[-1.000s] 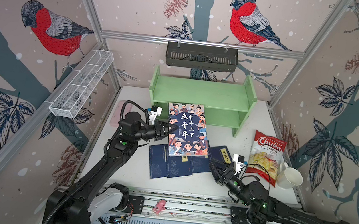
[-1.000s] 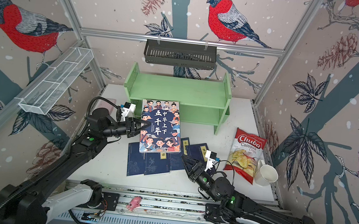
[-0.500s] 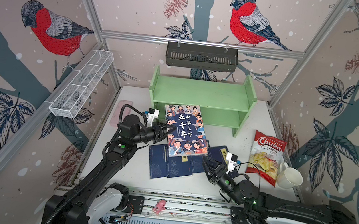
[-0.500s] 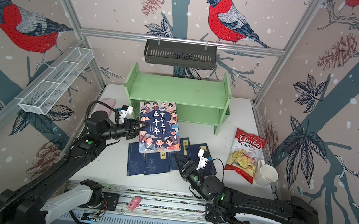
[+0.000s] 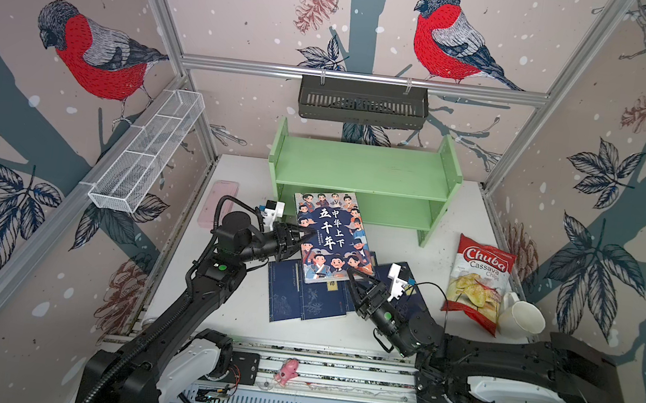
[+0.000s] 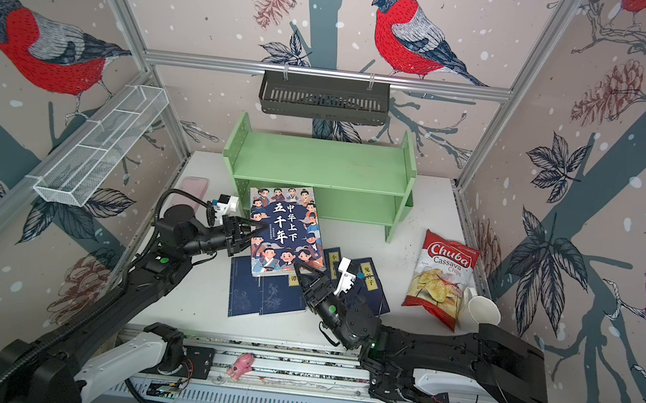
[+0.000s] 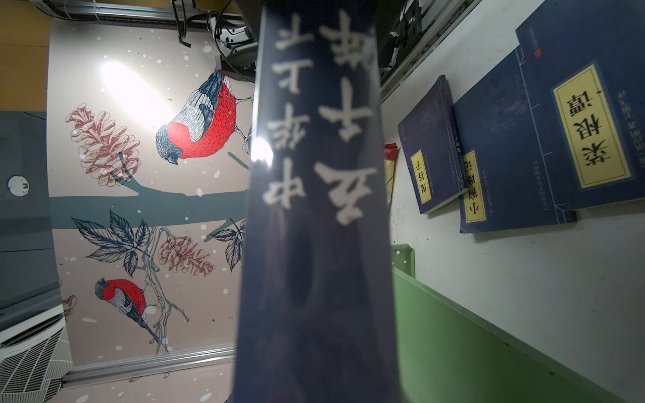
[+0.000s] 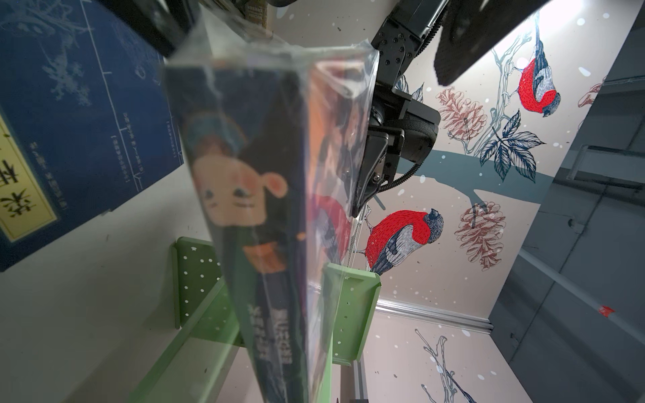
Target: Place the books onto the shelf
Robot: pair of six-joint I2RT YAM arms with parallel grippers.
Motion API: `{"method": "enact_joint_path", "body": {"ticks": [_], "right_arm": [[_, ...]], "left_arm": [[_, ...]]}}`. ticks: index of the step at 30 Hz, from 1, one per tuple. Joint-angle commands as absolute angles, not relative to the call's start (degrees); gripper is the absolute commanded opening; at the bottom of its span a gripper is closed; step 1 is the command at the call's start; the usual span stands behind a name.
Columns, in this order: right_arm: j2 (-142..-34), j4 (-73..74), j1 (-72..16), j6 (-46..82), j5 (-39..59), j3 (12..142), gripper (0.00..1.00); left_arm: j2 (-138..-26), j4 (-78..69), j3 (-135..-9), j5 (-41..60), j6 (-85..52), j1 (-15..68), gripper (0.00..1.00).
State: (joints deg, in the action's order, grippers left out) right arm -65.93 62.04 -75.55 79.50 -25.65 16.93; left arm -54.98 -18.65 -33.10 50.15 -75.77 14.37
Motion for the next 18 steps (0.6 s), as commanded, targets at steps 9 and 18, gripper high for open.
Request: {"method": "enact_joint_path", "body": {"ticks": [9,18], "right_arm": [[-73.31,72.41,-74.81,79.85,-26.43,19.98,0.82],[-78.88,73.67,-73.49,79.34,-24.25,23.51,0.69]], "left_arm": [[-53.93,-32.54,-31.73,51.33,-79.61,14.47,0.00],[-52.65,-32.83,-30.96,51.43,-80.84,14.74,0.00]]}}
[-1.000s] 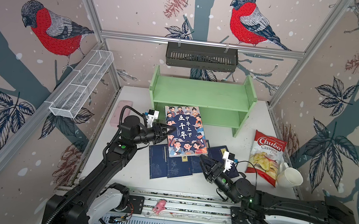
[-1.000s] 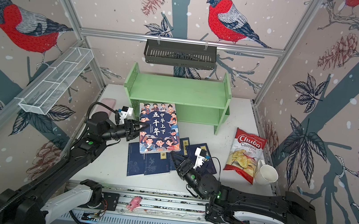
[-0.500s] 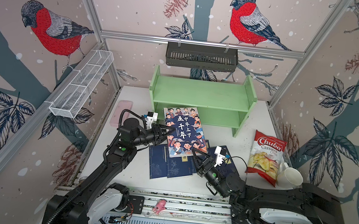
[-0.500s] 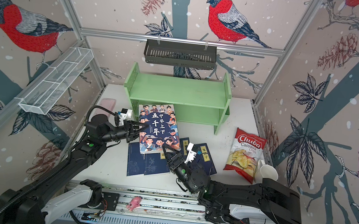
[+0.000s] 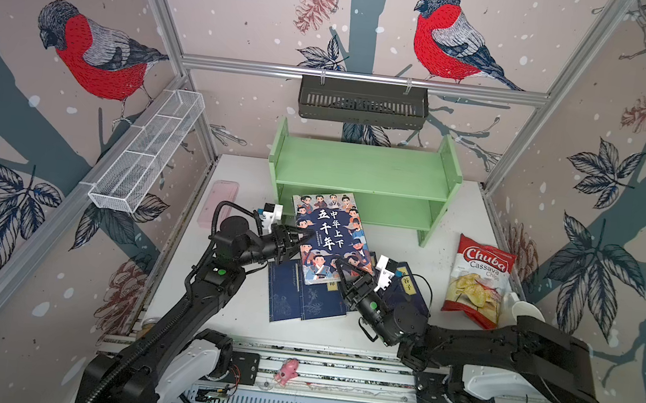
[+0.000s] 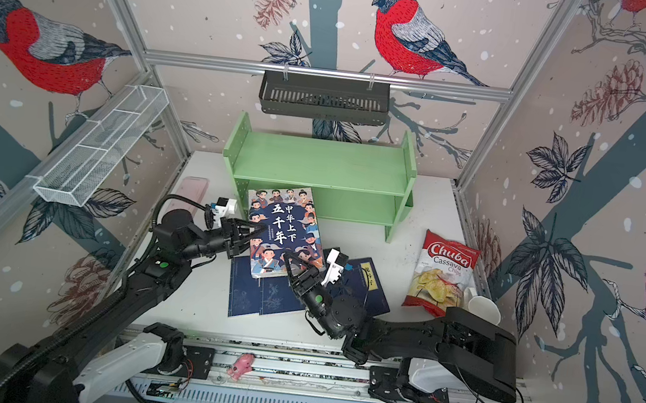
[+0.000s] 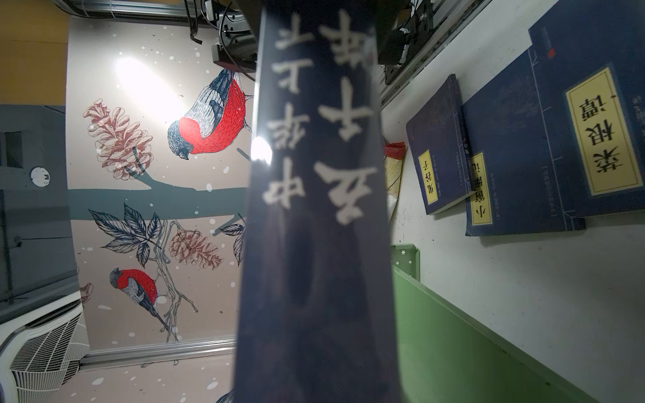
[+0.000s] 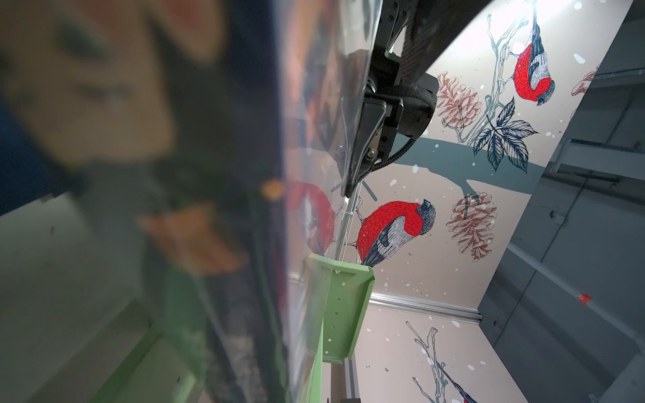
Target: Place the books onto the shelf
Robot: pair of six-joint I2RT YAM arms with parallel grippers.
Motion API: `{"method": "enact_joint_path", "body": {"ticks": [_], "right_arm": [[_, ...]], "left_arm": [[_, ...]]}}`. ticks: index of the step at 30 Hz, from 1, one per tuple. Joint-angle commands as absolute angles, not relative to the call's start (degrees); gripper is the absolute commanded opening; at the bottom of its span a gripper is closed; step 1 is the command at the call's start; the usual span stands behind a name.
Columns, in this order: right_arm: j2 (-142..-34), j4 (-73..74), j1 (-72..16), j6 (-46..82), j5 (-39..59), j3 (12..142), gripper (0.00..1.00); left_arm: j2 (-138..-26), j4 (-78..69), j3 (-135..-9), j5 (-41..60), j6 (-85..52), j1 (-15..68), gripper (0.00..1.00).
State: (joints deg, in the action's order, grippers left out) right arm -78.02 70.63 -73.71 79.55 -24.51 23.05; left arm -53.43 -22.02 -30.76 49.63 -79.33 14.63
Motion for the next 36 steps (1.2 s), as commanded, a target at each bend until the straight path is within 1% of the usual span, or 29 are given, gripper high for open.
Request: {"method": "enact_joint_path", "body": {"ticks": [1,3,5,7,9,12,14,15,16,17,19,21,22,25,28,32,34,36], "right_arm": [[-79.34,74.27,-73.31,79.47,-24.13,23.60,0.65],[-80.10,75.12,-73.04,79.78,-24.06,23.51,0.60],[-80.97,76.92,-72.79,79.87,-24.16,23.13,0.48],[-81.82,78.77,-72.32,80.13,-23.61,22.85,0.37],[-82.57,79.90,-71.81,80.50,-22.82,22.85,0.30],[-83.80,81.32,-71.13,80.72,-20.55,23.11,0.14],[-84.43,81.12,-70.81,81.28,-19.22,23.32,0.12],[-84.69,80.87,-70.59,81.47,-18.17,23.38,0.09],[-84.88,80.86,-70.36,81.60,-17.07,23.25,0.07],[-84.88,80.86,-70.15,81.80,-15.95,23.06,0.06],[-84.46,81.12,-69.96,81.83,-14.71,22.24,0.06],[-83.42,80.77,-69.96,81.83,-14.09,21.28,0.05],[-82.62,80.24,-70.00,81.70,-13.74,20.74,0.05],[-79.34,76.55,-70.78,80.60,-13.37,19.96,0.04],[-75.17,69.88,-71.78,79.08,-13.18,20.21,0.04],[-69.49,62.07,-72.59,78.42,-11.91,20.41,0.04],[-66.56,59.06,-72.69,78.03,-10.89,20.00,0.04],[-63.33,54.99,-72.77,77.69,-10.30,19.71,0.04]], "left_arm": [[-52.54,-32.78,-30.87,51.46,-80.86,14.73,0.00],[-52.39,-32.54,-30.67,51.36,-80.86,14.84,0.00],[-52.21,-32.48,-30.50,51.33,-80.75,14.88,0.00],[-52.12,-32.34,-30.24,51.33,-80.68,14.95,0.00],[-51.95,-32.17,-29.91,51.25,-80.60,14.99,0.00],[-51.81,-31.91,-29.71,51.16,-80.20,15.03,0.00],[-51.71,-31.71,-29.79,51.17,-79.94,14.98,0.00],[-51.68,-31.61,-29.88,51.19,-79.60,14.90,0.00],[-51.52,-31.56,-29.84,51.16,-79.31,14.92,0.06],[-51.38,-31.47,-29.80,51.07,-78.90,14.94,0.15],[-51.18,-31.14,-29.79,51.13,-78.01,14.69,0.27],[-50.75,-30.44,-29.79,51.23,-77.13,14.20,0.44],[-50.50,-30.03,-29.79,51.23,-76.69,14.07,0.50],[-49.97,-29.53,-29.86,51.55,-76.00,13.97,0.62],[-50.01,-28.36,-30.44,52.22,-75.14,13.89,0.71],[-50.08,-25.80,-31.20,53.06,-72.95,13.41,0.77],[-50.10,-25.07,-31.38,54.23,-71.76,12.80,0.82],[-50.17,-25.05,-31.14,55.71,-70.90,12.17,0.84]]}}
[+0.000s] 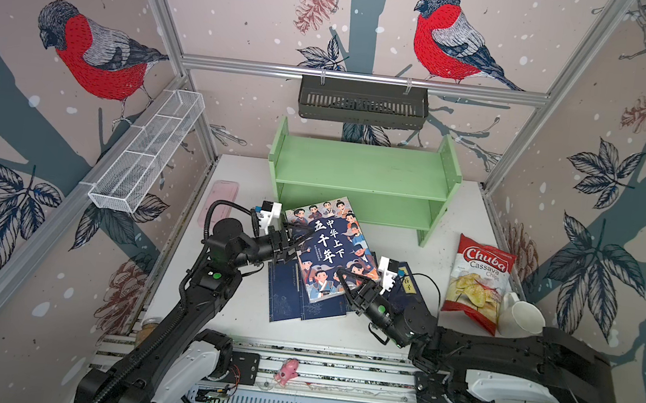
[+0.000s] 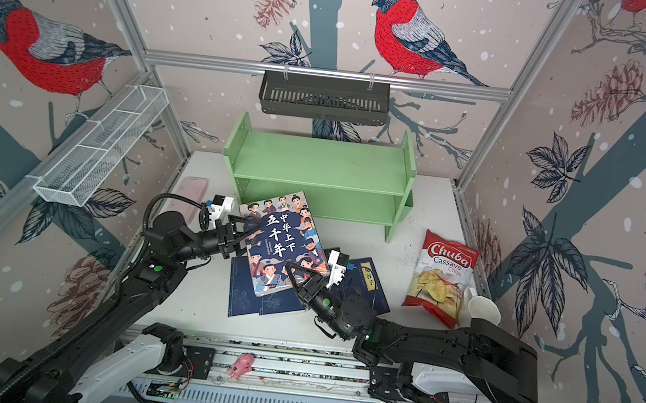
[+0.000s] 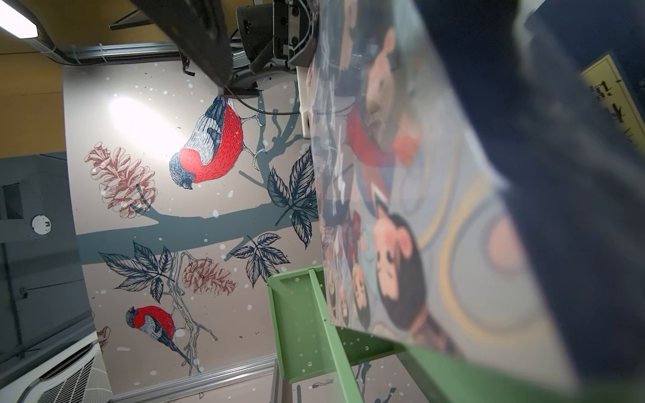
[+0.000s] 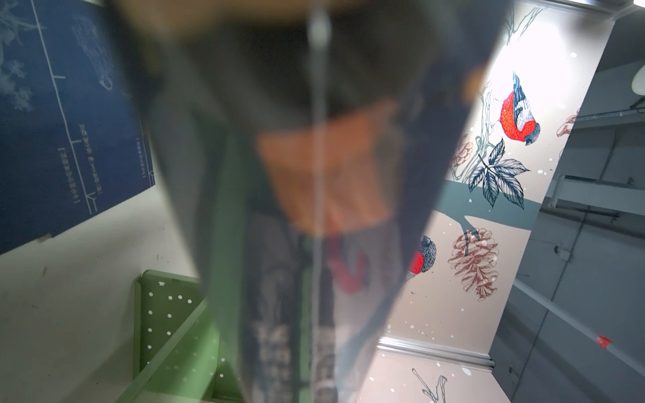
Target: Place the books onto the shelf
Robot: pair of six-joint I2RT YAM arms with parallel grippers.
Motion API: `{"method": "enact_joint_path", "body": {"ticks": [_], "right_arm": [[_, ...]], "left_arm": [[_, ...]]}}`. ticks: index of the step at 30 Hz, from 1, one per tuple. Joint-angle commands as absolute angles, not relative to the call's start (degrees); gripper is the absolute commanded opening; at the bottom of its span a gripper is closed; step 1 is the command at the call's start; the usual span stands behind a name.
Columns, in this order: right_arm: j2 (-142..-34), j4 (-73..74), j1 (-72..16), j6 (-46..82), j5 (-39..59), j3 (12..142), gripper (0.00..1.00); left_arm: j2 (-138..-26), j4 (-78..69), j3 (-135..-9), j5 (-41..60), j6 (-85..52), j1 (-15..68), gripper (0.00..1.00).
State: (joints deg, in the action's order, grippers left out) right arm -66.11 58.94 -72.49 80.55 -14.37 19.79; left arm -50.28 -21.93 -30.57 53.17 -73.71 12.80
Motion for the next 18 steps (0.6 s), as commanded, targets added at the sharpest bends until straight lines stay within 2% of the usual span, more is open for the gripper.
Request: {"method": "enact_joint_path", "body": {"ticks": [1,9,12,18], "right_arm": [[-61.52,52.99,-72.86,77.61,-10.13,19.35,0.04],[-44.55,39.91,-72.77,75.12,-9.55,15.53,0.03],[-37.75,34.46,-72.44,74.85,-10.16,14.08,0.03],[-27.27,27.80,-71.66,73.68,-9.26,12.02,0.02]], "left_arm": [[-50.35,-25.43,-30.95,56.79,-70.40,11.85,0.86],[-50.95,-26.54,-31.32,64.76,-63.32,9.92,0.90],[-51.22,-24.71,-32.12,66.99,-56.80,8.34,0.92],[-54.10,-24.37,-33.54,71.92,-49.44,7.91,0.92]]}}
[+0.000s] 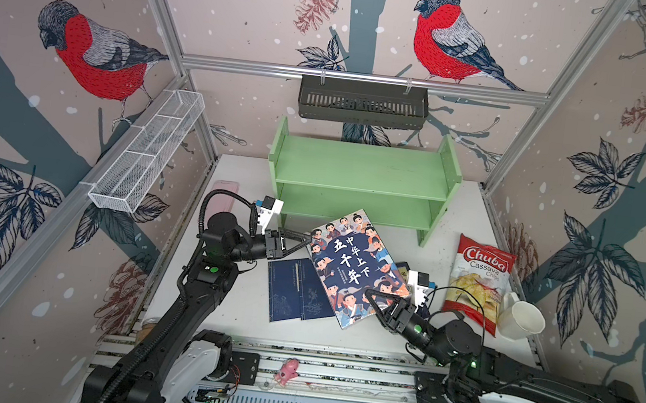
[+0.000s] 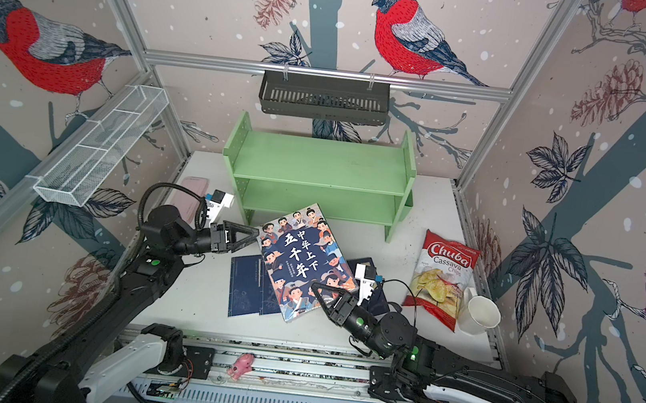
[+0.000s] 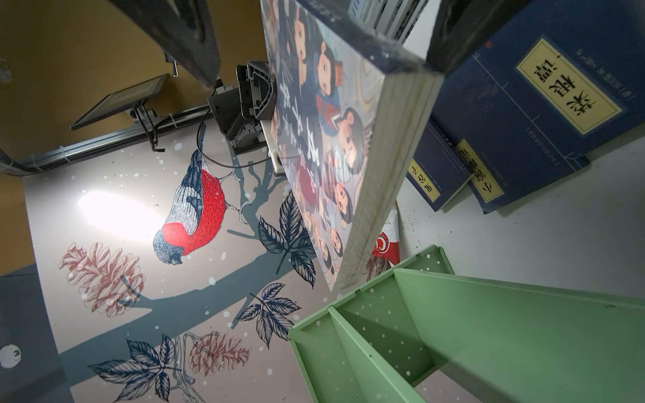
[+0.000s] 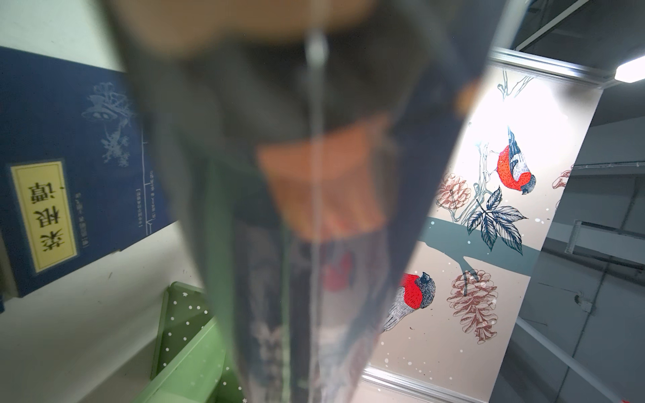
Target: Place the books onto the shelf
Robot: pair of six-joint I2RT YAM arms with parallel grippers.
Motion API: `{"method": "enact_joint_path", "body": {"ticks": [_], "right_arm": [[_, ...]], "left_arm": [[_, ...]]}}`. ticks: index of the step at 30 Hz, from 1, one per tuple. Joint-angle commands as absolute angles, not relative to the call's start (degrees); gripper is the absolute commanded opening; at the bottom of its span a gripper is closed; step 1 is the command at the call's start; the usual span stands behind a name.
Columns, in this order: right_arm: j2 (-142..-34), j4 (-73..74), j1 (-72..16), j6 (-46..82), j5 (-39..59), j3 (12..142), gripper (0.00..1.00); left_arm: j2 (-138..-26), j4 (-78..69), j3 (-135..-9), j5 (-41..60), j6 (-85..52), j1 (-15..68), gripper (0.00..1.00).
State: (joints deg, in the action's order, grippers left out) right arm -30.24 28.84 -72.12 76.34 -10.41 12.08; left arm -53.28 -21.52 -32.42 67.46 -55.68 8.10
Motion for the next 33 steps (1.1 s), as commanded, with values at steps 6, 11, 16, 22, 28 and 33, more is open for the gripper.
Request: {"method": "enact_joint_path", "body": {"ticks": [6,11,16,22,28,33], "right_arm": [[-22.65,24.52,-70.66,71.63,-4.01,12.30,0.02],[-24.03,25.18,-70.66,68.81,0.61,13.77,0.02],[-24.75,24.74,-70.64,66.92,3.35,15.75,0.01],[-24.63,23.24,-70.67,65.24,5.84,17.72,0.01],[-25.09,23.92,-70.66,63.10,8.18,18.75,0.01],[-26.96,24.55,-70.66,61.23,9.59,20.36,0.01]], "left_arm": [[-54.97,-11.40,-37.40,70.05,-34.28,7.82,0.92],[-57.35,-4.78,-39.05,69.44,-25.63,7.81,0.92],[-59.90,3.59,-40.78,67.93,-15.45,7.18,0.92],[-61.00,7.48,-41.04,70.59,-9.94,6.59,0.91],[-60.52,0.64,-41.09,80.69,-15.81,6.68,0.90],[-62.57,1.74,-42.20,84.38,-15.91,6.69,0.90]]}}
